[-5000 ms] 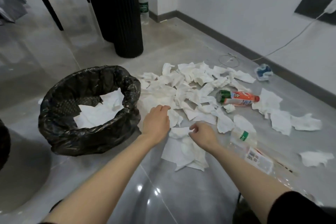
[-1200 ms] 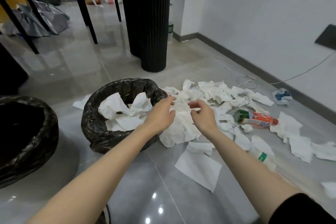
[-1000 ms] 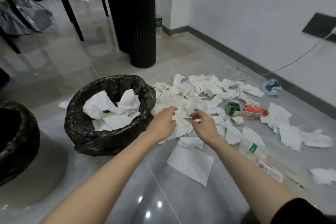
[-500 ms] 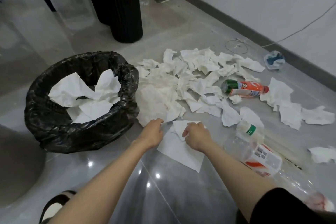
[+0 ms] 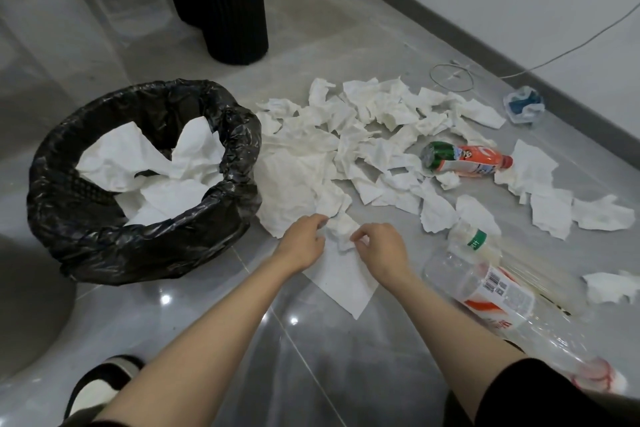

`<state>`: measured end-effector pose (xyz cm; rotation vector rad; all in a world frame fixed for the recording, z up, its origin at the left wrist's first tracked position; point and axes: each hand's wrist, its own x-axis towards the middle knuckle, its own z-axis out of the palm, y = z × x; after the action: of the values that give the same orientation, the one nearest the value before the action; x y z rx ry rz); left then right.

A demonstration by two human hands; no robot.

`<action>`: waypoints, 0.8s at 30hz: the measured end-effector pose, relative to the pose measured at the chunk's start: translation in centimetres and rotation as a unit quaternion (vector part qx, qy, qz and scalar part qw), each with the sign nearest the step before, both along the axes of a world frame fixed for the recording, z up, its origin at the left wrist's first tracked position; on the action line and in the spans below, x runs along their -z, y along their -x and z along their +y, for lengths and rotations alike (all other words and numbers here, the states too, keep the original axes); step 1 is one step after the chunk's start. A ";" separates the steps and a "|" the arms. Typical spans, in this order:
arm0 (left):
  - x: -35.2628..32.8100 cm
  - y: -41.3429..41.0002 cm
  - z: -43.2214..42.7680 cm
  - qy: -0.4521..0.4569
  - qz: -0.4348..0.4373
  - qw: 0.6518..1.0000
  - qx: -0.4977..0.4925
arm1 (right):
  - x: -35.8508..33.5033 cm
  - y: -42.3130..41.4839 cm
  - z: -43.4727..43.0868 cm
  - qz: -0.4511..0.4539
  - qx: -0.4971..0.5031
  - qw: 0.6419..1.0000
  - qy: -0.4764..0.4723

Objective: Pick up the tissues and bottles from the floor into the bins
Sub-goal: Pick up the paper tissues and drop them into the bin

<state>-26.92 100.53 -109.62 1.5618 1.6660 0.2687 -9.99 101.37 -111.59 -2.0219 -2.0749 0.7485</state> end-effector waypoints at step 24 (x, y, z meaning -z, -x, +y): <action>-1.2 3.8 -1.7 -0.058 -0.030 0.986 -0.156 | 0.8 3.1 -3.4 -0.037 -0.083 0.987 0.136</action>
<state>-30.74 98.81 -108.44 1.3558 1.8721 0.5785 -13.05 97.96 -112.44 -2.0539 -2.3173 1.0523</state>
